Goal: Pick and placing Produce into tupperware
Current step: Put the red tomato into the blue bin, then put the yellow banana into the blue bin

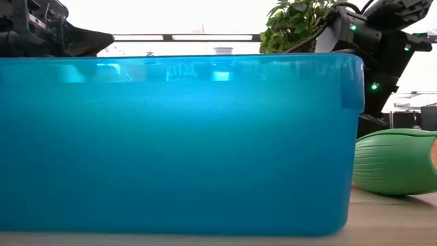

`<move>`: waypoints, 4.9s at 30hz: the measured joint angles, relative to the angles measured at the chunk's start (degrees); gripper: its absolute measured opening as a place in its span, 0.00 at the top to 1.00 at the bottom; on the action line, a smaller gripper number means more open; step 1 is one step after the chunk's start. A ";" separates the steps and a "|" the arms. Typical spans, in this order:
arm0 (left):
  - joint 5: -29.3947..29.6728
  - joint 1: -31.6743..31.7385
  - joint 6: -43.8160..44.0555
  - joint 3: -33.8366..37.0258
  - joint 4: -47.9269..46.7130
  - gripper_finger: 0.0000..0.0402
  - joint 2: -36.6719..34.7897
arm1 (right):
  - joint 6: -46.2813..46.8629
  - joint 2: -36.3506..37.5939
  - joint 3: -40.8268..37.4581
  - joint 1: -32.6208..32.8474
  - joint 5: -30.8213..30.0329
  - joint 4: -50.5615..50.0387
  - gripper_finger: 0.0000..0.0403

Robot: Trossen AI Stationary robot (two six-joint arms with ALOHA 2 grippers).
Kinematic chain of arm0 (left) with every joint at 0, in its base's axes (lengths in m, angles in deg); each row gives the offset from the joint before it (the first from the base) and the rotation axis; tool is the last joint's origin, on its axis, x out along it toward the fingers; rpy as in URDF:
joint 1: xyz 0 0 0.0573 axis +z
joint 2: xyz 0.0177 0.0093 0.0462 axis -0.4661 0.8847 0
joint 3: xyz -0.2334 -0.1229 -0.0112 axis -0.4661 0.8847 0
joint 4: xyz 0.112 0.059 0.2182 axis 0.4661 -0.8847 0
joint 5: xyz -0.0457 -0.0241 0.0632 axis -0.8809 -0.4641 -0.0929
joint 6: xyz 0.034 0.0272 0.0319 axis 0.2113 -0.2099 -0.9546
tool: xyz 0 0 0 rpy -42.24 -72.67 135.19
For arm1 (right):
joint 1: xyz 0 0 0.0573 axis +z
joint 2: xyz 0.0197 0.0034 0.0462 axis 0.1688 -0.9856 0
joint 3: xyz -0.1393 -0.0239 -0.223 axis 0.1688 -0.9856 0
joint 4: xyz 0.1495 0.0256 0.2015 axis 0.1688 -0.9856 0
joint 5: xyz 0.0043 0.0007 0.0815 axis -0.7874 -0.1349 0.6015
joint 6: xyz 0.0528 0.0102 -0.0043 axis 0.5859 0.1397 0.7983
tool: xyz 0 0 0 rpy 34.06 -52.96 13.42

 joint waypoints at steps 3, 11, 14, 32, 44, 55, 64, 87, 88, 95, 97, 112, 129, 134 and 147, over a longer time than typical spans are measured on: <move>0.00 0.01 0.00 0.00 -0.01 1.00 0.00 | 0.00 0.00 0.00 0.02 -0.02 0.02 0.28; 0.00 0.00 0.00 0.00 -0.02 1.00 0.00 | 0.00 0.00 0.00 0.04 -0.07 0.04 0.36; 0.00 0.01 0.00 0.00 -0.02 1.00 0.00 | 0.00 0.00 0.00 0.04 -0.12 0.04 0.37; 0.00 0.02 0.00 0.00 -0.01 1.00 0.00 | -3.35 0.15 2.76 0.08 5.90 -0.61 0.38; -0.01 0.00 0.00 0.00 -0.02 1.00 0.00 | -9.45 0.17 11.39 0.09 14.45 -0.68 0.38; -0.02 0.01 0.00 0.00 -0.02 1.00 0.00 | -16.72 0.20 22.18 3.41 26.49 -0.31 0.38; -0.02 0.01 0.00 0.00 -0.01 1.00 0.00 | -17.75 0.17 31.59 10.71 28.08 1.81 0.38; -0.04 0.01 0.46 0.00 -0.13 1.00 0.48 | -16.06 -18.09 38.85 13.99 24.82 15.77 0.38; -0.04 0.01 0.46 0.00 -0.15 1.00 0.52 | -16.04 -18.81 39.71 13.97 24.81 14.59 0.38; -0.04 0.02 0.46 0.00 -0.26 1.00 0.48 | -14.55 -21.16 41.92 13.97 24.80 9.95 0.38; -0.03 0.02 0.20 0.00 -0.09 1.00 0.54 | -14.51 -21.16 41.90 13.97 24.79 6.99 0.38; -0.02 0.00 -0.02 0.00 -0.13 1.00 0.59 | -13.70 -23.80 41.68 13.97 24.33 -0.58 0.38; -0.02 0.00 -0.02 0.00 -0.17 1.00 1.05 | -13.49 -24.50 41.92 13.92 24.88 -0.27 0.36; -0.02 0.00 -0.02 0.00 -0.19 1.00 1.16 | -13.57 -24.48 41.92 13.97 24.89 -0.27 0.33; -0.02 0.00 -0.02 0.00 -0.20 1.00 1.25 | -15.06 -24.48 43.02 13.89 25.02 -0.65 0.23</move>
